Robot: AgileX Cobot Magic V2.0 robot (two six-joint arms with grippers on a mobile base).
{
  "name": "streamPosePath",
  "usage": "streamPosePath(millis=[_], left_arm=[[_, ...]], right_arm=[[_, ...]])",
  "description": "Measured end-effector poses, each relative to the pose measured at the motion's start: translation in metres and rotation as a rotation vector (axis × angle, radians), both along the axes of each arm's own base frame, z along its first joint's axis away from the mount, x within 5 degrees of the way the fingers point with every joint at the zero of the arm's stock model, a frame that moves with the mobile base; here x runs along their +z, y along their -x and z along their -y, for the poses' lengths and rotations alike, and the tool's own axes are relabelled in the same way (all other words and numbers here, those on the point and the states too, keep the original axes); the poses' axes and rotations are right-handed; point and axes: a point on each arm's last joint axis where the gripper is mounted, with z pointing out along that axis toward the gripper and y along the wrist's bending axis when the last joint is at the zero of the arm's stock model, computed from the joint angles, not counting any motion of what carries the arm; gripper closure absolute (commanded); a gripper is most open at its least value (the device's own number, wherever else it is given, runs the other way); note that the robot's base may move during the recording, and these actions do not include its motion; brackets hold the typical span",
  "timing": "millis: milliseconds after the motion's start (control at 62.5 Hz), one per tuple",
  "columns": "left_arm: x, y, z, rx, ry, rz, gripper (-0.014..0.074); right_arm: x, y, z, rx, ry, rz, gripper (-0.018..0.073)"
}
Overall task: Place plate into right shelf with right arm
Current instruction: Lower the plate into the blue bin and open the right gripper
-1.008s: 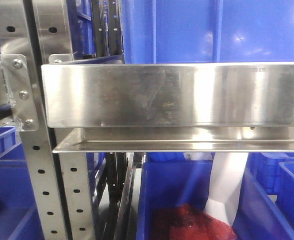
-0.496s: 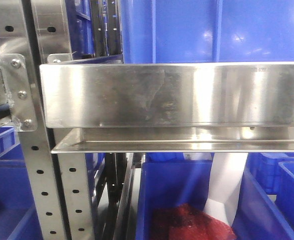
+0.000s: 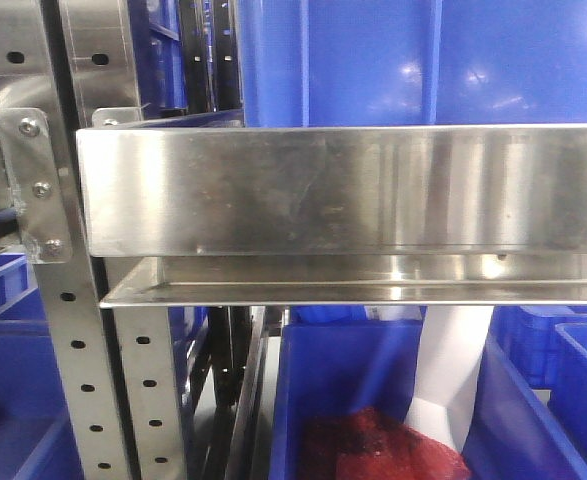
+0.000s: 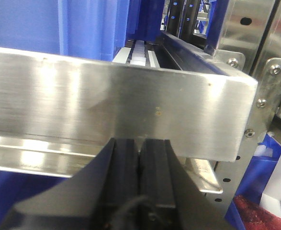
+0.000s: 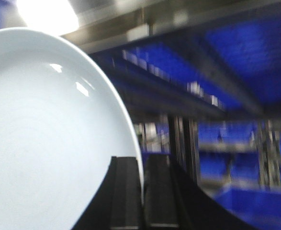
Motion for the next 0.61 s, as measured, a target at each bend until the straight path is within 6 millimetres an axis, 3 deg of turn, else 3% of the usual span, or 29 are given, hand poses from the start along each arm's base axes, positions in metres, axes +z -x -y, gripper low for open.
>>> streamPosePath(millis=[144, 256, 384, 608], left_arm=[[0.000, 0.000, 0.000, 0.000, 0.000, 0.000, 0.0643], [0.000, 0.000, 0.000, 0.000, 0.000, 0.000, 0.0643], [0.000, 0.000, 0.000, 0.000, 0.000, 0.000, 0.0643], [0.000, 0.000, 0.000, 0.000, 0.000, 0.000, 0.0643]], right_arm=[[0.006, -0.052, -0.024, -0.035, 0.080, -0.134, 0.0505], [-0.001, -0.088, -0.033, -0.082, 0.123, -0.219, 0.0505], [-0.015, -0.121, -0.032, -0.146, 0.151, -0.296, 0.0505], [-0.040, -0.160, -0.021, -0.237, 0.182, -0.408, 0.0500]])
